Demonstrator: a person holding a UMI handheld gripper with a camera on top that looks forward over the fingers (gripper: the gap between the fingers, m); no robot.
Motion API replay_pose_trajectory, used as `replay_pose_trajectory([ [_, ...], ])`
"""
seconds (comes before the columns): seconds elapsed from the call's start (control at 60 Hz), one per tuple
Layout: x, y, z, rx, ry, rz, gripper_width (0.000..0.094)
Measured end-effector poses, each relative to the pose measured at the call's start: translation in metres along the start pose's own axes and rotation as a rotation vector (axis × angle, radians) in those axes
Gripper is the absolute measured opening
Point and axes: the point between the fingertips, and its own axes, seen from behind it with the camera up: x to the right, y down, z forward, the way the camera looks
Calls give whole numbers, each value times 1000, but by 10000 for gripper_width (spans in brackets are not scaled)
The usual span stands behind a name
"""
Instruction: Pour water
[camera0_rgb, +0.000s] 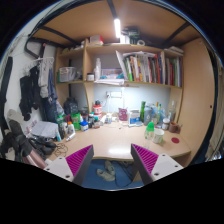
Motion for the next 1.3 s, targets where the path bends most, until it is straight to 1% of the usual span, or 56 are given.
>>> replay_pose_trajectory([
  [0.15,20,-6,12,36,24,-48,840],
  [0.267,58,-3,32,63,94,-18,833],
  [0.35,90,10,60,55,120,-3,836],
  [0.5,159,35,137,57,170,-6,833],
  [0.567,185,50,183,70,178,2,834],
  [0.617,202,66,219,57,184,22,836],
  [0.767,233,97,309,52,164,66,827],
  [0.9,244,106,366,81,145,63,822],
  [0.95,250,106,380,100,152,56,783],
  [1.0,254,108,391,111,160,35,574],
  [1.017,257,111,394,102,171,23,504],
  [1.05,264,105,395,127,199,1,501],
  [1.083,266,105,397,126,218,-10,498],
  [1.117,267,103,399,132,215,-10,482],
  [1.15,266,102,401,120,213,-6,455],
  [1.2,262,103,405,89,196,5,409],
  [1.25,255,103,409,50,162,42,382],
  [1.3,247,93,409,37,111,102,381],
])
